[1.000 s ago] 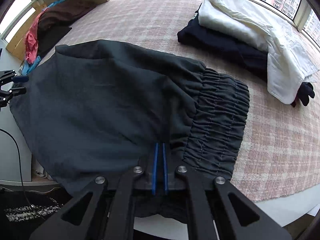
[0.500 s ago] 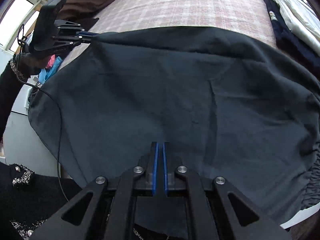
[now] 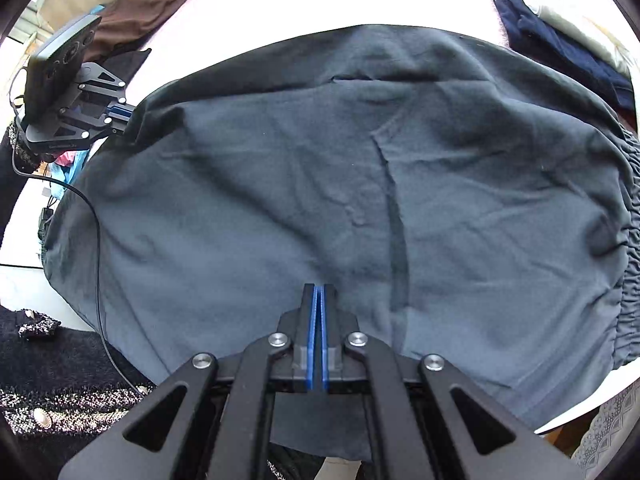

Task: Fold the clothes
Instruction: 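Lift the folded trousers with both grippers and carry them toward the folded stack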

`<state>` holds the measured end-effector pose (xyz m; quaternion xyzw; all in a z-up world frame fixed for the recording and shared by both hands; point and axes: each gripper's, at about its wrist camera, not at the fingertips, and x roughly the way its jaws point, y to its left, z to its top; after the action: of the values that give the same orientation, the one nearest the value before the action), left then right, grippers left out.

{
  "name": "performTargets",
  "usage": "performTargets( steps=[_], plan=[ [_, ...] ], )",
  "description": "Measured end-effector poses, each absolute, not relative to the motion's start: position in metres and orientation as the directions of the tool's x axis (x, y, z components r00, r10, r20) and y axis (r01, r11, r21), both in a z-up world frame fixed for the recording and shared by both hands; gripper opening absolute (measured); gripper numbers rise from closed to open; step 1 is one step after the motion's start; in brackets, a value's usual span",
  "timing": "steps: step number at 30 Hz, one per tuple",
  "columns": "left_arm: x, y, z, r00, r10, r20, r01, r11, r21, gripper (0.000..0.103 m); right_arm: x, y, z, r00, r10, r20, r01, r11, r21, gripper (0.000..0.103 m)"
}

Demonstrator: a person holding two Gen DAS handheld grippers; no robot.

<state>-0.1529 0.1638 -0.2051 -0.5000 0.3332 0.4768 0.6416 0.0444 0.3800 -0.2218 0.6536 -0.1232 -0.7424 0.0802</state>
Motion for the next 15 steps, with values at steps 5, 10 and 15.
performTargets(
  steps=[5, 10, 15],
  plan=[
    [-0.134, 0.182, -0.204, 0.439, 0.270, -0.857, -0.898, 0.159, -0.410, 0.002, 0.046, 0.381, -0.222, -0.128, -0.270, -0.954, -0.060, -0.958, 0.279, 0.000],
    [-0.145, 0.206, -0.207, 0.452, 0.334, -0.827, -0.890, 0.104, -0.444, 0.005, 0.047, 0.384, -0.222, -0.126, -0.271, -0.954, -0.071, -0.957, 0.281, 0.000],
    [-0.206, 0.191, -0.171, 0.249, 0.573, -0.781, -0.923, -0.103, -0.370, 0.004, 0.051, 0.389, -0.222, -0.136, -0.280, -0.950, -0.086, -0.952, 0.293, 0.000]
  ],
)
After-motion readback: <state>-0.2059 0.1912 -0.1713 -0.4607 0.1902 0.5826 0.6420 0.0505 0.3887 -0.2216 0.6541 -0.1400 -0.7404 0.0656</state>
